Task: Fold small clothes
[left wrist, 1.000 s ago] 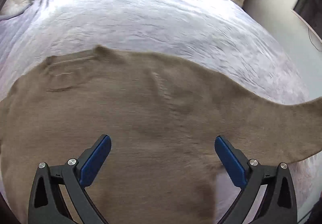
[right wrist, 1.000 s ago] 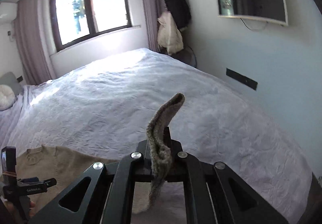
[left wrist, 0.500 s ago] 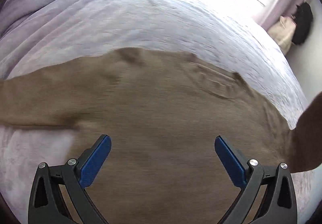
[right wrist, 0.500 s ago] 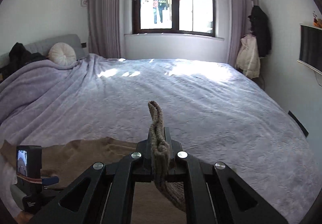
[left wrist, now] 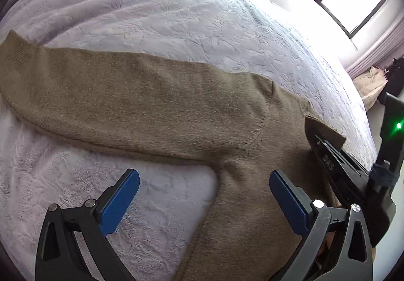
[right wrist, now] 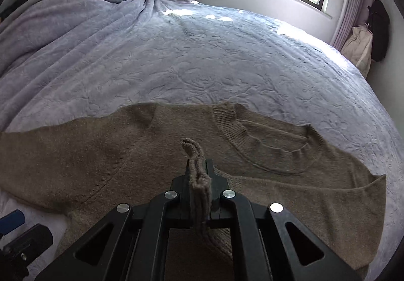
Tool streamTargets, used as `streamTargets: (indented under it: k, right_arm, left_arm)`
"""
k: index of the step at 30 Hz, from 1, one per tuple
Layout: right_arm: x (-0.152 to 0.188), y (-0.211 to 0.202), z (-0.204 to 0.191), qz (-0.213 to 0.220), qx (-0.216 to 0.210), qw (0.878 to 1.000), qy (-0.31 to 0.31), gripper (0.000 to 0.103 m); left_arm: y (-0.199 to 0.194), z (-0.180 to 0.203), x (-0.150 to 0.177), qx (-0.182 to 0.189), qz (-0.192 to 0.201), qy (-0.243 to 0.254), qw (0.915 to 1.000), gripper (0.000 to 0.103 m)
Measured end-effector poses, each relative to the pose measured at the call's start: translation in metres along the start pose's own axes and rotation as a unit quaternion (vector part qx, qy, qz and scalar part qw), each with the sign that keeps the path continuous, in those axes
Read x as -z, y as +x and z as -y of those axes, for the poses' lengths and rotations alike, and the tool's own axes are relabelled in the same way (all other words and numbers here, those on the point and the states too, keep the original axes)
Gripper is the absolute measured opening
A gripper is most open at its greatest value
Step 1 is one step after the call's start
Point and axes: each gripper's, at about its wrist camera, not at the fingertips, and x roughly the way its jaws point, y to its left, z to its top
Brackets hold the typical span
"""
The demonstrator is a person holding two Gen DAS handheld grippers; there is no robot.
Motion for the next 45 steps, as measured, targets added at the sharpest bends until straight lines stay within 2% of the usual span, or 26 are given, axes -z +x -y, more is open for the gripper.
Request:
streamTargets:
  k: [2, 3, 5, 6, 7, 9, 12, 15, 17, 19, 22, 24, 25, 27, 29, 32, 36, 38, 40, 42, 45]
  right_arm:
    - [-0.003, 0.001, -0.006, -0.002, 0.0, 1.0, -0.005, 0.007]
    - [-0.004, 0.002, -0.008, -0.005, -0.013, 1.0, -0.006, 0.009]
    - [-0.004, 0.0, -0.011, -0.021, -0.053, 0.998, -0.005, 0.019]
    - [-0.005, -0.002, -0.013, -0.024, -0.064, 0.998, -0.008, 0.036]
    - [-0.004, -0.006, -0.012, -0.024, -0.071, 0.997, -0.01, 0.058]
    - [-0.002, -0.02, -0.003, -0.01, -0.082, 0.997, -0.002, 0.071]
    - [0.0, -0.05, 0.033, 0.021, -0.1, 0.994, 0.026, 0.071]
    - [0.012, -0.069, 0.097, 0.043, -0.06, 0.995, 0.067, 0.074]
    - [0.025, -0.076, 0.145, 0.031, -0.013, 0.995, 0.099, 0.075]
    - [0.043, -0.071, 0.189, -0.002, 0.031, 0.993, 0.116, 0.075]
    - [0.074, -0.059, 0.234, -0.048, 0.038, 0.988, 0.139, 0.075]
    - [0.087, -0.051, 0.243, -0.057, 0.038, 0.988, 0.138, 0.075]
    - [0.092, -0.045, 0.244, -0.065, 0.036, 0.989, 0.13, 0.074]
    - [0.099, -0.03, 0.242, -0.081, 0.041, 0.989, 0.114, 0.074]
    - [0.103, -0.027, 0.242, -0.073, 0.042, 0.991, 0.108, 0.075]
    - [0.101, -0.034, 0.247, -0.063, 0.035, 0.99, 0.12, 0.075]
    - [0.087, -0.032, 0.245, -0.042, 0.016, 0.989, 0.14, 0.079]
    - [0.079, -0.013, 0.237, -0.06, 0.009, 0.99, 0.13, 0.086]
    - [0.072, 0.009, 0.228, -0.094, 0.025, 0.99, 0.098, 0.09]
    - [0.066, 0.0, 0.226, -0.092, 0.033, 0.99, 0.1, 0.09]
    - [0.075, -0.038, 0.216, -0.047, 0.009, 0.993, 0.105, 0.09]
  left_arm:
    - [0.001, -0.001, 0.0, -0.001, 0.0, 0.0, 1.0, 0.103]
    - [0.001, -0.001, 0.001, -0.001, 0.001, 0.0, 1.0, 0.103]
    - [0.0, 0.0, 0.001, 0.002, 0.002, 0.001, 1.0, 0.103]
    - [-0.001, 0.002, 0.001, 0.002, 0.004, 0.003, 1.0, 0.103]
    - [-0.002, 0.003, 0.001, 0.001, 0.006, 0.005, 1.0, 0.103]
    - [-0.007, 0.01, 0.003, -0.002, 0.012, 0.013, 0.9998, 0.103]
    - [-0.012, 0.024, 0.001, 0.0, 0.018, 0.029, 0.9994, 0.103]
    - [-0.008, 0.055, 0.001, 0.011, 0.009, 0.057, 0.9983, 0.103]
    - [-0.001, 0.086, 0.005, 0.015, 0.006, 0.092, 0.9956, 0.103]
    - [0.009, 0.125, 0.013, 0.022, 0.002, 0.137, 0.9903, 0.103]
    - [0.032, 0.182, 0.025, 0.033, -0.013, 0.202, 0.9788, 0.103]
    - [0.053, 0.211, 0.029, 0.033, -0.024, 0.232, 0.9718, 0.103]
    - [0.063, 0.221, 0.032, 0.016, -0.029, 0.244, 0.9692, 0.103]
    - [0.087, 0.228, 0.035, -0.033, -0.042, 0.264, 0.9631, 0.103]
    - [0.103, 0.215, 0.033, -0.09, -0.042, 0.264, 0.9594, 0.103]
    - [0.098, 0.188, 0.023, -0.062, -0.033, 0.239, 0.9685, 0.103]
    - [0.1, 0.183, 0.021, -0.072, -0.026, 0.244, 0.9668, 0.103]
    - [0.103, 0.186, 0.02, -0.083, -0.028, 0.246, 0.9654, 0.103]
    - [0.099, 0.187, 0.016, -0.079, -0.032, 0.23, 0.9694, 0.103]
    - [0.079, 0.181, 0.02, -0.065, -0.018, 0.212, 0.9749, 0.103]
    - [0.064, 0.171, 0.034, -0.022, -0.019, 0.199, 0.9797, 0.103]
